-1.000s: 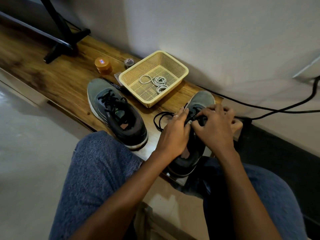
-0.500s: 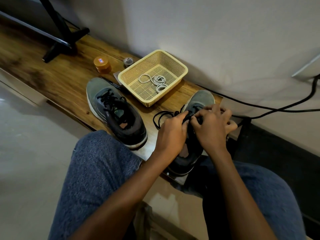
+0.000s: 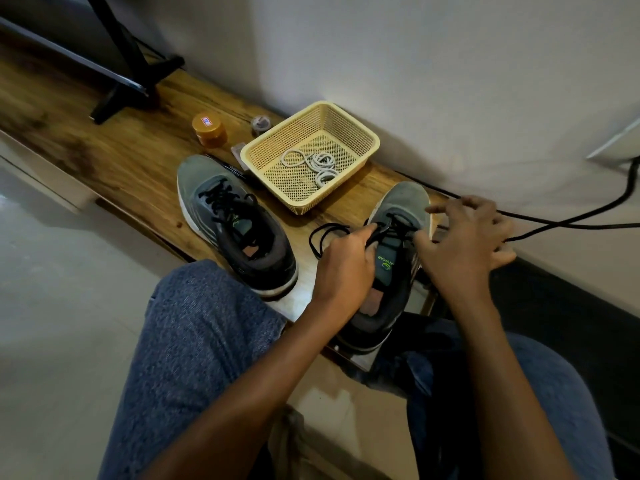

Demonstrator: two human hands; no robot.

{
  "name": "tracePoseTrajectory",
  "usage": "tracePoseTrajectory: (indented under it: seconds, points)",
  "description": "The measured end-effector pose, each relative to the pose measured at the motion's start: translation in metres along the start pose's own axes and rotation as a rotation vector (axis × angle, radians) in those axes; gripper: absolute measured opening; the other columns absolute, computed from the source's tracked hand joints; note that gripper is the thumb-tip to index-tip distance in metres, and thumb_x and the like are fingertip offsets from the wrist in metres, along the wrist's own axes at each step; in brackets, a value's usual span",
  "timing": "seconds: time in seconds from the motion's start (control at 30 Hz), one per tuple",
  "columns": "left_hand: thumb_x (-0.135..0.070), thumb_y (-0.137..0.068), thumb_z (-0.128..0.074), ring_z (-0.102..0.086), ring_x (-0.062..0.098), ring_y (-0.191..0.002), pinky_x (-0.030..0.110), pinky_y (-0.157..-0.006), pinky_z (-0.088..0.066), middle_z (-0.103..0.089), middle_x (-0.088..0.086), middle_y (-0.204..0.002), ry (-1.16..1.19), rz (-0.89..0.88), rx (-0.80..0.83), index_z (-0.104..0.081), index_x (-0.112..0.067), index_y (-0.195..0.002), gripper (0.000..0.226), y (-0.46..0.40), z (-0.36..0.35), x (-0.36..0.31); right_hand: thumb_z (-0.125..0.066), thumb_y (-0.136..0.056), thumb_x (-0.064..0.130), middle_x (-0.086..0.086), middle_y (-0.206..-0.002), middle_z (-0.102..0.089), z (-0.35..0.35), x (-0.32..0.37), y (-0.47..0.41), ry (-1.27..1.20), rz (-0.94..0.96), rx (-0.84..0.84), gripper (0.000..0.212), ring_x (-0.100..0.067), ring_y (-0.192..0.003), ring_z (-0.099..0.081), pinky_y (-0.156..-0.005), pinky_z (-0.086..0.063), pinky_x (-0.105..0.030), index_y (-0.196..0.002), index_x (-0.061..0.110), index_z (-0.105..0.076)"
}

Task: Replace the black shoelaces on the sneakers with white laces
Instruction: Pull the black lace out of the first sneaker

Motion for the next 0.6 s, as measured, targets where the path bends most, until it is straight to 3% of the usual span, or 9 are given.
tracePoseTrajectory:
  seconds: [0.1, 0.23, 0.4, 0.6]
  points:
    - [-0.02, -0.098, -0.05, -0.063, 0.027, -0.101, 0.041, -0.081, -0.053, -0.068, 0.011, -0.113, -0.018, -0.009, 0.01, -0.053, -0.02, -0.136, 0.037, 0.001, -0.001, -0.001, -0.066, -0.082, 0.034, -0.004, -0.14, -0.036, -0.013, 0.008, 0.006, 0.087, 0.137, 0.122, 0.026, -0.032, -0.132, -0.022, -0.1, -0.022, -0.049, -0.107, 0.028, -0.066]
    - [-0.022, -0.099, -0.049, -0.061, 0.027, -0.107, 0.041, -0.085, -0.052, -0.066, 0.01, -0.118, -0.035, 0.012, 0.016, -0.051, -0.02, -0.137, 0.039, -0.001, -0.002, 0.0, -0.062, -0.088, 0.035, -0.002, -0.141, -0.039, -0.028, 0.013, 0.011, 0.158, 0.198, 0.152, 0.022, -0.031, -0.132, -0.021, -0.099, -0.022, -0.048, -0.106, 0.025, -0.07]
    - [-0.016, -0.098, -0.048, -0.061, 0.025, -0.106, 0.04, -0.085, -0.052, -0.066, 0.008, -0.118, -0.022, 0.016, -0.001, -0.053, -0.02, -0.136, 0.038, 0.001, 0.0, -0.002, -0.066, -0.083, 0.028, 0.001, -0.13, -0.052, -0.02, 0.014, 0.011, 0.087, 0.212, -0.036, 0.009, -0.029, -0.129, -0.029, -0.094, -0.017, -0.043, -0.086, 0.023, -0.072]
    - [-0.016, -0.098, -0.048, -0.063, 0.026, -0.099, 0.037, -0.08, -0.053, -0.066, 0.01, -0.114, -0.019, 0.033, -0.025, -0.055, -0.023, -0.135, 0.039, -0.001, 0.0, 0.001, -0.062, -0.081, 0.026, 0.001, -0.118, -0.054, 0.01, 0.005, 0.005, -0.131, 0.031, -0.298, 0.008, -0.027, -0.121, -0.035, -0.088, -0.015, -0.039, -0.078, 0.019, -0.063]
Point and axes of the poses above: each hand's wrist, its own y-axis away from the middle knuckle, its own z-axis out of the back of the hand, x = y × z, the point moved 3 cm from there along -y, towards the middle knuckle
